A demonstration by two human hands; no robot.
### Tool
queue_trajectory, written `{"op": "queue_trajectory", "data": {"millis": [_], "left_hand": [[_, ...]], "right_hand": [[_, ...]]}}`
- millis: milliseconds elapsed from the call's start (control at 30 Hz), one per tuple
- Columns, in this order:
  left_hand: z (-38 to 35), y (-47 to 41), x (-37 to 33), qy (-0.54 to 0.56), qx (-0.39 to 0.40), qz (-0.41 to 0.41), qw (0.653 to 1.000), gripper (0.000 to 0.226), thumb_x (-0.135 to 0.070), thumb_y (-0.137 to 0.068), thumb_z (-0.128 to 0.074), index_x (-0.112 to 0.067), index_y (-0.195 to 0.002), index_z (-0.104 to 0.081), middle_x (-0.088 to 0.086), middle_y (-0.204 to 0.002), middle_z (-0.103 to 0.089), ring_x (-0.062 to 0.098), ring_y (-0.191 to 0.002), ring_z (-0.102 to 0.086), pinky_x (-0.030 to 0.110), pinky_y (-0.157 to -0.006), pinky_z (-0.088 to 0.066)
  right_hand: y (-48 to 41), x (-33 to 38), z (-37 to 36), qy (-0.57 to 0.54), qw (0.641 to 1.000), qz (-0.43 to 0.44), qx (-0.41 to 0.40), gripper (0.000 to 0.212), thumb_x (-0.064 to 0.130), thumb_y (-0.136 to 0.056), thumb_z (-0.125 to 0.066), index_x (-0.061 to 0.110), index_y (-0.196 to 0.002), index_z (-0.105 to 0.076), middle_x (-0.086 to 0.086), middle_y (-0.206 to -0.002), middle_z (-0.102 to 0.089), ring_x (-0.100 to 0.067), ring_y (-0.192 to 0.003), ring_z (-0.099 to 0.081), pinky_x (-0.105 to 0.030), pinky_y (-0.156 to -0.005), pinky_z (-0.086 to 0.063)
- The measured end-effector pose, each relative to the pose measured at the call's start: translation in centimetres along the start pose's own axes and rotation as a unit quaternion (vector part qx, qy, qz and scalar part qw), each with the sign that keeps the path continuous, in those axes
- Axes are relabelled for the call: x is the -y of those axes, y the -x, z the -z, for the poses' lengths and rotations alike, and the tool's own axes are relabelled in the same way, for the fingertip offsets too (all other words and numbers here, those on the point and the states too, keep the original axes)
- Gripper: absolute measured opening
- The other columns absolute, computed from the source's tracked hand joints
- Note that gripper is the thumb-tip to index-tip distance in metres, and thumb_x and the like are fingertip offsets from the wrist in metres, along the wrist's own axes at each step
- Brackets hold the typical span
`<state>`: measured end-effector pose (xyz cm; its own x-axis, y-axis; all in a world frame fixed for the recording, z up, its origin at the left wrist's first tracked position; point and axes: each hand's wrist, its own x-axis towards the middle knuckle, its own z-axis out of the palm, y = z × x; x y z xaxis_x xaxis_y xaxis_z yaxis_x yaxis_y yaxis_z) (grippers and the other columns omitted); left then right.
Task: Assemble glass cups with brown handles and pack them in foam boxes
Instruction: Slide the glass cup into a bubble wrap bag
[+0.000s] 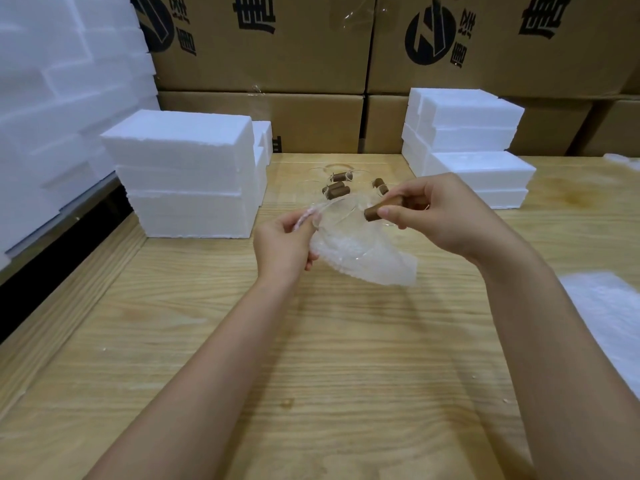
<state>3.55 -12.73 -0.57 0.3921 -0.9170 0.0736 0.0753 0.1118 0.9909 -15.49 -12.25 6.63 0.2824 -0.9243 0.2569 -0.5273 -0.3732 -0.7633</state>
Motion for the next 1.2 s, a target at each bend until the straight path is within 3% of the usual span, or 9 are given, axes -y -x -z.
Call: {"op": "queue_trajectory", "data": {"millis": [100, 267, 500, 567, 667, 767, 900, 1000, 1200], "left_hand": [[0.2, -0.1, -0.4, 0.008, 0.004, -0.014, 1.0, 0.015, -0.023, -0.087, -0.071, -0.014, -0.098, -0.074, -0.021, -0.067, -0.069, 0.005, -0.032, -0.041, 0.016, -0.035, -0.034], [-0.1, 0.4, -1.5, 0.002, 0.053, -0.054, 0.997, 0.014, -0.024, -0.088, -0.07, -0.013, -0.096, -0.075, -0.01, -0.058, -0.066, 0.008, -0.032, -0.04, 0.017, -0.034, -0.031], [-0.2, 1.3, -2.7, 0.013, 0.158, -0.092, 0.983, 0.018, -0.027, -0.087, -0.07, -0.013, -0.097, -0.075, 0.012, -0.06, -0.055, 0.009, -0.03, -0.037, 0.016, -0.035, -0.03], [0.1, 1.5, -2.8, 0.031, 0.202, -0.122, 0.971, 0.017, -0.031, -0.087, -0.067, -0.019, -0.094, -0.076, 0.023, -0.064, -0.058, 0.011, -0.03, -0.037, 0.016, -0.035, -0.03], [0.8, 0.8, -2.7, 0.115, 0.062, -0.188, 0.973, 0.023, -0.032, -0.087, -0.054, -0.021, -0.083, -0.073, 0.025, -0.079, -0.064, 0.012, -0.038, -0.04, 0.02, -0.041, -0.033], [1.6, -0.1, -1.5, 0.115, -0.141, -0.191, 0.965, 0.019, -0.03, -0.086, -0.055, -0.022, -0.1, -0.065, 0.004, -0.111, -0.062, 0.0, -0.075, -0.055, 0.015, -0.067, -0.043], [1.8, -0.1, 0.5, 0.15, 0.032, -0.023, 0.988, 0.059, -0.039, -0.09, -0.057, -0.013, -0.141, -0.041, 0.003, -0.14, -0.05, 0.014, -0.129, -0.049, 0.025, -0.106, -0.039], [2.0, -0.2, 0.8, 0.207, 0.175, 0.038, 0.962, 0.055, -0.053, -0.084, -0.057, -0.017, -0.126, -0.057, 0.003, -0.125, -0.066, 0.02, -0.119, -0.06, 0.042, -0.103, -0.044], [1.3, 0.1, 1.6, 0.217, 0.236, 0.036, 0.947, 0.07, -0.051, -0.039, -0.093, -0.02, -0.1, -0.075, 0.007, -0.107, -0.073, 0.024, -0.099, -0.069, 0.043, -0.082, -0.058]], "right_hand": [[0.2, 0.7, 0.3, 0.057, 0.998, 0.01, 0.001, 0.003, 0.027, -0.082, -0.072, 0.026, -0.08, -0.074, 0.0, -0.066, -0.059, -0.009, -0.063, -0.049, -0.027, -0.062, -0.042], [0.1, 1.0, -0.4, 0.154, 0.988, 0.029, -0.007, 0.01, 0.03, -0.081, -0.072, 0.021, -0.085, -0.074, 0.003, -0.068, -0.055, -0.005, -0.056, -0.042, -0.015, -0.051, -0.033], [-0.3, 0.1, -1.6, 0.16, 0.985, 0.054, -0.042, 0.009, 0.031, -0.083, -0.072, 0.025, -0.089, -0.071, 0.012, -0.115, -0.04, 0.0, -0.103, -0.042, -0.019, -0.09, -0.031], [-0.3, 0.0, -1.7, 0.128, 0.989, 0.062, -0.031, 0.004, 0.028, -0.084, -0.07, 0.024, -0.085, -0.071, 0.02, -0.1, -0.055, 0.003, -0.093, -0.048, -0.017, -0.082, -0.036], [-0.3, -0.7, -1.2, 0.054, 0.997, 0.047, -0.017, 0.009, 0.024, -0.086, -0.069, 0.031, -0.08, -0.07, 0.015, -0.066, -0.06, -0.002, -0.064, -0.049, -0.016, -0.063, -0.037], [-0.2, -1.5, -0.7, -0.037, 0.998, 0.043, -0.01, 0.01, 0.019, -0.089, -0.066, 0.026, -0.085, -0.071, -0.002, -0.079, -0.07, -0.013, -0.083, -0.066, -0.033, -0.081, -0.048], [-0.1, -2.3, -0.8, -0.134, 0.99, 0.045, -0.012, 0.018, 0.012, -0.09, -0.062, 0.026, -0.086, -0.072, -0.007, -0.088, -0.074, -0.023, -0.096, -0.068, -0.04, -0.099, -0.048], [-0.2, -2.8, -0.9, -0.188, 0.982, 0.028, -0.015, 0.014, 0.012, -0.09, -0.061, 0.021, -0.086, -0.072, 0.001, -0.084, -0.074, -0.013, -0.085, -0.07, -0.026, -0.084, -0.051], [-0.3, -2.9, -2.2, -0.234, 0.97, -0.001, -0.073, 0.023, 0.001, -0.09, -0.061, 0.019, -0.082, -0.073, 0.01, -0.072, -0.072, -0.005, -0.069, -0.067, -0.019, -0.058, -0.052]]}}
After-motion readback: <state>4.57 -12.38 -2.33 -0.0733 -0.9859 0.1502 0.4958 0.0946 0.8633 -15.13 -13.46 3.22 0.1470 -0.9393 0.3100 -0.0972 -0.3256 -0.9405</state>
